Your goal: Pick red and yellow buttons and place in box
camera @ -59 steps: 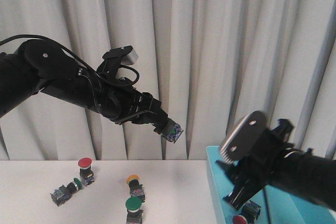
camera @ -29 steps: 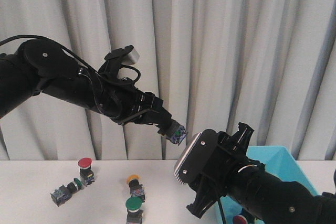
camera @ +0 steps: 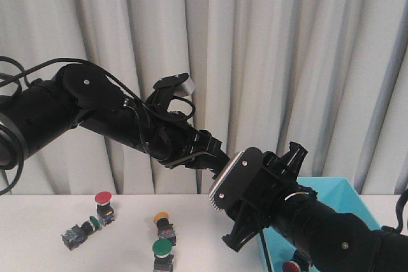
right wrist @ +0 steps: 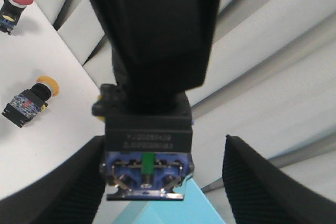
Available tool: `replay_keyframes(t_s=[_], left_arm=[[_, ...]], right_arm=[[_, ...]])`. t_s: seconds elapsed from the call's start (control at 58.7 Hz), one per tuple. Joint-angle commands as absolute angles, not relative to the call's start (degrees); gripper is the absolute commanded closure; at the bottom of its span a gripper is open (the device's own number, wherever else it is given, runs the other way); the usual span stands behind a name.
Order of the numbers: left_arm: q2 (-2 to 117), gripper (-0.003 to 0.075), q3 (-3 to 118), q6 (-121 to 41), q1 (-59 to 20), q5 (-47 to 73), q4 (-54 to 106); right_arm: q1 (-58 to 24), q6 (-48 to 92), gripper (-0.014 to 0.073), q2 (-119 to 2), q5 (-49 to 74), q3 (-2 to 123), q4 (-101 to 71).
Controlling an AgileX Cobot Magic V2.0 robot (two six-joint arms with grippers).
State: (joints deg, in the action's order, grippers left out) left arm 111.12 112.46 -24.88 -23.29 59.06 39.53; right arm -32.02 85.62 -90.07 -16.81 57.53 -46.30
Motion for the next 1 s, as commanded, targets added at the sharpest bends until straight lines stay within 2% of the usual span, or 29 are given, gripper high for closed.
replay_keyframes(t_s=[0.0, 0.988], left_arm=[[107.97, 0.0475, 114.44, -24.97, -23.46, 55.92, 42.62], [107.99, 0.0474, 114.44, -24.88, -23.64, 57.91, 45.6]], right_arm=[[-32.05, 85.2, 0.0127, -87.97, -20.16, 59.58, -45.69], [-32.05, 84.88, 0.0127, -87.97, -20.22, 59.58, -46.56]])
